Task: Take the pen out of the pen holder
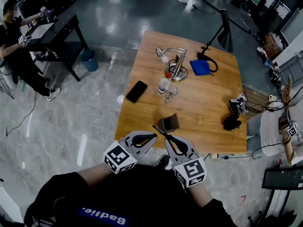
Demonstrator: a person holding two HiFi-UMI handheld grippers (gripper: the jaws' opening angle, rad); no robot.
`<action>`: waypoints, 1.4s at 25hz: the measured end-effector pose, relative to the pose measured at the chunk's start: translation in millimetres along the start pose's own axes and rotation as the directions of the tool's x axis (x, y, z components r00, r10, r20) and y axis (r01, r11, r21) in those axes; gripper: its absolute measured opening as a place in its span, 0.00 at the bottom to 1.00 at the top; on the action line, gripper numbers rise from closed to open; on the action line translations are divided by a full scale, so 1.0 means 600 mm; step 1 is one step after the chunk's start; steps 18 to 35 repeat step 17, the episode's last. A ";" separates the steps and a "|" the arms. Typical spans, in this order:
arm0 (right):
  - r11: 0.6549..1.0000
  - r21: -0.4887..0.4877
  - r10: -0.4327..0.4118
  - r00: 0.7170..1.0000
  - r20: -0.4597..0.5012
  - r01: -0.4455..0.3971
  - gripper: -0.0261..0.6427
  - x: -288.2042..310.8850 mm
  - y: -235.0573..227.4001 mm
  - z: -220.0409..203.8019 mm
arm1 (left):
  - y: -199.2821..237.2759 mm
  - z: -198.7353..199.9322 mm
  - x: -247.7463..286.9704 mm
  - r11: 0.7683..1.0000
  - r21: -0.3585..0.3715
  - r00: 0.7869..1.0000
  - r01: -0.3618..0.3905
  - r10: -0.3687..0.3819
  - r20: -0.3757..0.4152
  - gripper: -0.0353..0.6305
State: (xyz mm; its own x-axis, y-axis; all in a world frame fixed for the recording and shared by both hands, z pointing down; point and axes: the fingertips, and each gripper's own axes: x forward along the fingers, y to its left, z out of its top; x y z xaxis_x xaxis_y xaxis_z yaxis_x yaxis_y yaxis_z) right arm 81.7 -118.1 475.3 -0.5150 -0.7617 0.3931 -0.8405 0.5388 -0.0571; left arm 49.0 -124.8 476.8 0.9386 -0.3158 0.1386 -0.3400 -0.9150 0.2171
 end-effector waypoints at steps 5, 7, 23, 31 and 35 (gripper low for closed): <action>1.000 0.005 -0.002 1.000 -0.003 0.002 0.12 -0.004 -0.001 -0.006 | -0.004 -0.004 0.000 1.000 0.002 1.000 -0.003 0.003 -0.004 0.05; 1.000 0.003 -0.004 1.000 -0.001 0.004 0.12 -0.005 -0.001 -0.006 | -0.004 -0.004 -0.002 1.000 0.003 1.000 -0.003 0.003 -0.006 0.05; 1.000 0.007 -0.009 1.000 -0.007 0.009 0.12 -0.005 -0.001 -0.006 | -0.004 -0.007 -0.005 1.000 0.006 1.000 0.002 -0.001 -0.021 0.05; 1.000 0.007 -0.009 1.000 -0.007 0.009 0.12 -0.005 -0.001 -0.006 | -0.004 -0.007 -0.005 1.000 0.006 1.000 0.002 -0.001 -0.021 0.05; 1.000 0.007 -0.009 1.000 -0.007 0.009 0.12 -0.005 -0.001 -0.006 | -0.004 -0.007 -0.005 1.000 0.006 1.000 0.002 -0.001 -0.021 0.05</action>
